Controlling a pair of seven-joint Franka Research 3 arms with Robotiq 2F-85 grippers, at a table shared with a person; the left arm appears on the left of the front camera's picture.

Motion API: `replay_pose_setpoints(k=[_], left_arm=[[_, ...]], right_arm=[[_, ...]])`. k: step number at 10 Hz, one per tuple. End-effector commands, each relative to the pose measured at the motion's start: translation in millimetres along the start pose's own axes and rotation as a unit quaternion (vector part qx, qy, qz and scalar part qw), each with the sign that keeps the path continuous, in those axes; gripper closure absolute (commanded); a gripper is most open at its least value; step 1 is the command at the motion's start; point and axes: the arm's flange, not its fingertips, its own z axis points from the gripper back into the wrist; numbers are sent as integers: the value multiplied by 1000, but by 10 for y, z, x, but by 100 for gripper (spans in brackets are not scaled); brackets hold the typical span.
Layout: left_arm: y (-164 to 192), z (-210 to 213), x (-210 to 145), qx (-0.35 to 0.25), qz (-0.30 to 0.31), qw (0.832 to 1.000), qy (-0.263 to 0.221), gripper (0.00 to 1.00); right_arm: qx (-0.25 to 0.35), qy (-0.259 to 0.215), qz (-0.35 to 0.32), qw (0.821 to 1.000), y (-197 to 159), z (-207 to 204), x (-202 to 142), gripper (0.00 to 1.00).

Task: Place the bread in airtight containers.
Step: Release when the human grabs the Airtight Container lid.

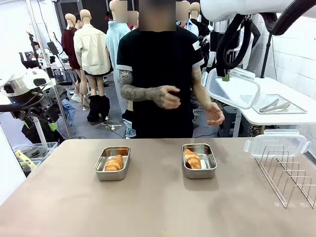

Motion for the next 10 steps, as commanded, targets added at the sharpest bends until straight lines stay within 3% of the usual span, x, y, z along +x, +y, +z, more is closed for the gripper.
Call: replay_pose_setpoints(k=[1, 10], left_arm=[[15, 5, 5, -1, 2, 1000, -6, 0], [15, 5, 5, -1, 2, 1000, -6, 0]], right_arm=[[-9, -6, 8, 1000, 103, 145, -143, 100], [-6, -3, 2, 1000, 100, 145, -116, 100]])
